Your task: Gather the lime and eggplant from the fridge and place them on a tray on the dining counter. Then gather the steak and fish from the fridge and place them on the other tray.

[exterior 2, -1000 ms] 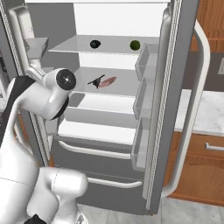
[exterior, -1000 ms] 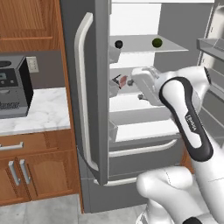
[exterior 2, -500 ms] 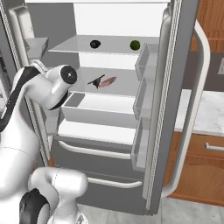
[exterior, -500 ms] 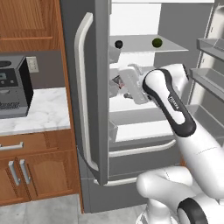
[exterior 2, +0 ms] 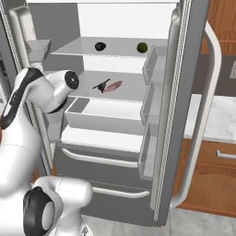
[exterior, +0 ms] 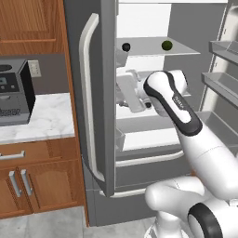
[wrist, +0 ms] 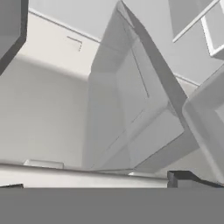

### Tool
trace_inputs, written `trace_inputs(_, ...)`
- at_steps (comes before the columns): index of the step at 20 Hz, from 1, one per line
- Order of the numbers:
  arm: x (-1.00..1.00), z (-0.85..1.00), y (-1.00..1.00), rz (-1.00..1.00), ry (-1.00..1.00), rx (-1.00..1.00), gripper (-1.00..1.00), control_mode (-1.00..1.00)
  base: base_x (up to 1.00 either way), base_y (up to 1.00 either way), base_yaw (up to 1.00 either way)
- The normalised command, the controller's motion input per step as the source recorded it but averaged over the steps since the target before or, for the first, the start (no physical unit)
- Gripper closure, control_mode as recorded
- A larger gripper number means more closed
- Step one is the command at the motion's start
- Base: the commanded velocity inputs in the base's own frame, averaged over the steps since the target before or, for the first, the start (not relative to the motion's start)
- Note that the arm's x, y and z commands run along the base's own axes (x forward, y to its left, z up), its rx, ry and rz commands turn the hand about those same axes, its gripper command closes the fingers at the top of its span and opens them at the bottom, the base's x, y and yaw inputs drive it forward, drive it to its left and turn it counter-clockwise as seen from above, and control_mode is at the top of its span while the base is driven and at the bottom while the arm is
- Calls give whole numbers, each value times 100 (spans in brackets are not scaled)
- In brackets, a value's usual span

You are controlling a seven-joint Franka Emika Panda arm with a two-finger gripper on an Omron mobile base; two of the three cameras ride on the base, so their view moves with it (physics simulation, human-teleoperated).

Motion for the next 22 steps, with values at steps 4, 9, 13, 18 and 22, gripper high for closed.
trace_inputs(4, -16, 0, 58, 12, 0, 0, -100, -100, 0, 0, 0)
trace_inputs(9, -17, 0, 66, 11, 0, 0, -100, -100, 0, 0, 0)
trace_inputs(13, -21, 0, 71, 9, 0, 0, -100, -100, 0, 0, 0)
trace_inputs(18, -18, -5, 73, 5, 0, 0, -100, -100, 0, 0, 0)
trace_inputs(22, -24, -3, 59, 2, -2, -2, -100, -100, 0, 0, 0)
